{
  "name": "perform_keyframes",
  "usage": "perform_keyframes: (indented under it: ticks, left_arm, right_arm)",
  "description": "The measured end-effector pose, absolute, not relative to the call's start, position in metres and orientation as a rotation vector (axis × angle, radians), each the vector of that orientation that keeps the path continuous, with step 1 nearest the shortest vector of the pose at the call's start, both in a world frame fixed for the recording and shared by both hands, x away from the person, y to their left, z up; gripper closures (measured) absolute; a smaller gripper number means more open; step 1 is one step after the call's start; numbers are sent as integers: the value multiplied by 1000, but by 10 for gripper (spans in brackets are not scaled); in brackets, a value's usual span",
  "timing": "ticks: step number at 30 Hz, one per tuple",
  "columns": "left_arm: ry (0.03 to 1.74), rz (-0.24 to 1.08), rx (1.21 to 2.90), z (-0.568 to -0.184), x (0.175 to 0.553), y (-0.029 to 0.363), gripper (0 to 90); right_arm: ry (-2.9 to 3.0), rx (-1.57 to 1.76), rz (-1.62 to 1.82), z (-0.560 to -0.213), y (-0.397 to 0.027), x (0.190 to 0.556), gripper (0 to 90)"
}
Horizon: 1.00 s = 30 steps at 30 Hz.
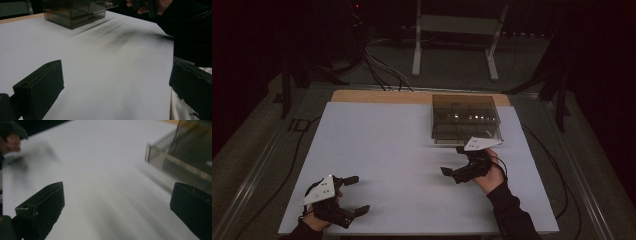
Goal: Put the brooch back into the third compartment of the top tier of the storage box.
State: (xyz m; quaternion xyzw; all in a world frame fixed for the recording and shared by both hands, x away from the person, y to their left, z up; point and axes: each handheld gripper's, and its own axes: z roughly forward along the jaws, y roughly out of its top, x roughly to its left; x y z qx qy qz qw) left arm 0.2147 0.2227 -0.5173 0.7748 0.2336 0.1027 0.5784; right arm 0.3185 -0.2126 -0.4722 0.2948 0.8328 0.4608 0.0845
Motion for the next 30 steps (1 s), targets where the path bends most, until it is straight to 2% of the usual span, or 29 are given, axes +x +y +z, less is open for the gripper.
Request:
perform_keyframes:
  ticks: [19, 30]
  left_arm:
    - [548, 235, 1813, -518, 215, 223, 5]
    - [550, 240, 1816, -518, 215, 223, 5]
  right_arm:
    - [2509, 915, 1342, -512, -253, 292, 0]
    - [2490, 945, 1315, -521, -278, 279, 0]
